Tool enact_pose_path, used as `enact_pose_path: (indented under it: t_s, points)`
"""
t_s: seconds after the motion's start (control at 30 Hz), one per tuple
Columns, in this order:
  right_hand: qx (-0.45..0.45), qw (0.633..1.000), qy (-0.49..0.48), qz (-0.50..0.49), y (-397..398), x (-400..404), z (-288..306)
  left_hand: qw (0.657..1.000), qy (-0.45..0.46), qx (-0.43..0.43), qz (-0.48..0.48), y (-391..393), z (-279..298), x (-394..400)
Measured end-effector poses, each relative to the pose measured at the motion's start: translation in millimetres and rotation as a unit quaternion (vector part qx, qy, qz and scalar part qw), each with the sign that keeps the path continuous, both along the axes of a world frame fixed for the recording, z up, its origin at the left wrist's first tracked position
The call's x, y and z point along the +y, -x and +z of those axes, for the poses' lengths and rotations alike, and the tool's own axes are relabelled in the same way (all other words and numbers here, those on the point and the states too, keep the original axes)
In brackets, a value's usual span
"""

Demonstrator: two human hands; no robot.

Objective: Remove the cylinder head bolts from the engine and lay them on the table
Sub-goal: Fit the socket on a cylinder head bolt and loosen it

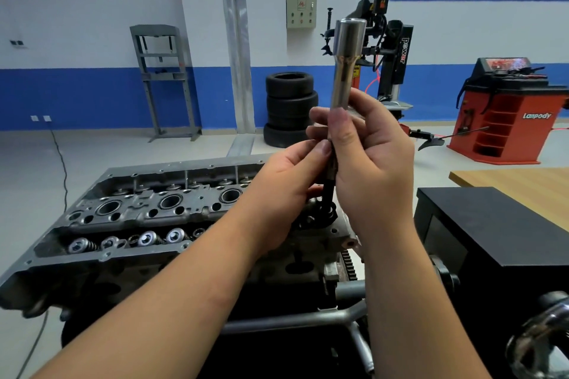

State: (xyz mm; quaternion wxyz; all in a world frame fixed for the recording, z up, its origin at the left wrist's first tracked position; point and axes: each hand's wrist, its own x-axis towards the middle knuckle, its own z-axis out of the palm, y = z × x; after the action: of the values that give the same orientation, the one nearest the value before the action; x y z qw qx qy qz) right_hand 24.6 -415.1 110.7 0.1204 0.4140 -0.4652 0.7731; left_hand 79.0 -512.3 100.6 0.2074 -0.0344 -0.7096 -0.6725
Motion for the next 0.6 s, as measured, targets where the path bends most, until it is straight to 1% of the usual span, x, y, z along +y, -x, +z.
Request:
enact_pose_path:
  t_s: [0.17,0.3,0.47,0.53,0.6]
  points:
    - [0.024,0.998,-0.007,-0.059,-5.2,-3.7,-0.3,0.999,-0.01,0.02,0.033,-2.0,0.2,0.0]
    - [0.037,0.996,-0.005,-0.082,-1.4,-1.7,-0.7,0.998,-0.021,0.02,0.049,-2.5,1.9,2.1]
    - [0.026,0.999,-0.009,-0.028,2.3,-0.1,-0.5,1.0,-0.004,-0.019,0.013,-1.4,3.0,1.2]
    - [0.016,1.0,-0.006,-0.024,1.1,-1.2,-0.8,1.0,-0.001,-0.017,0.004,-1.1,2.5,1.3]
    - [0.016,0.999,-0.007,-0.041,-1.6,-3.3,-1.1,1.0,-0.006,-0.006,0.011,-0.9,1.5,0.1]
